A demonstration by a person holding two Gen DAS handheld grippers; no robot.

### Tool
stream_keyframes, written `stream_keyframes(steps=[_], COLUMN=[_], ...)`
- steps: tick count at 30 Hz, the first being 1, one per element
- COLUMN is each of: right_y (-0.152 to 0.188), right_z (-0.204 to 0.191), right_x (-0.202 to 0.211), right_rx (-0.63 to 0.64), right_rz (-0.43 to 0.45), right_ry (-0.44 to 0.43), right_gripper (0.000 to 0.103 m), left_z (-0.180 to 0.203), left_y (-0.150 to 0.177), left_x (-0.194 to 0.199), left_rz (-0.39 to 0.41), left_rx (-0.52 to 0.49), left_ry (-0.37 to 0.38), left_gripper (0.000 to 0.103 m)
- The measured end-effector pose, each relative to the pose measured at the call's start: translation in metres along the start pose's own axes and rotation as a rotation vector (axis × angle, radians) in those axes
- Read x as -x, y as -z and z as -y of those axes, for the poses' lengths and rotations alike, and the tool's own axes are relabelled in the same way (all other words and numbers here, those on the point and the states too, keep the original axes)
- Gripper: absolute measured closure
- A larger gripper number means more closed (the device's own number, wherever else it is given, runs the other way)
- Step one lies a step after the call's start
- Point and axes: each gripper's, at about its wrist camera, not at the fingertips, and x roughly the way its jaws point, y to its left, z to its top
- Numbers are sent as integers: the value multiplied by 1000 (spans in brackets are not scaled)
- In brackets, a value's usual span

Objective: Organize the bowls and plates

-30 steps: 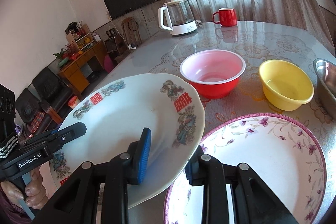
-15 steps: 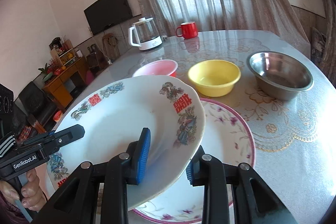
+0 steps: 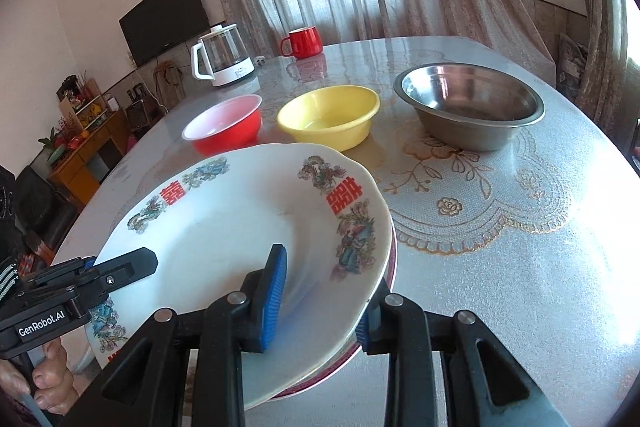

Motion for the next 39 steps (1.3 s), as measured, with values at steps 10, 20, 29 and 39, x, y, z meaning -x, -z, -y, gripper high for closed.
stream_keyframes(steps=[10, 20, 29, 39], right_y=[2, 3, 11, -8], right_z=[1, 1, 10, 33], right_x=[-9, 5, 17, -5], right_rx=[36, 58, 90, -66], right_rz=[-11, -24, -15, -38], right_ry=[76, 63, 165, 104], right_gripper=[72, 66, 63, 63], left_z=[2, 1, -2, -16], left_y=[1, 2, 7, -8], left_x=[-10, 1, 5, -8], left_rz=[-27, -12, -19, -51], left_rx=[-24, -21, -33, 26], left_ry=[-68, -73, -113, -97], left_gripper=[69, 69, 70, 63])
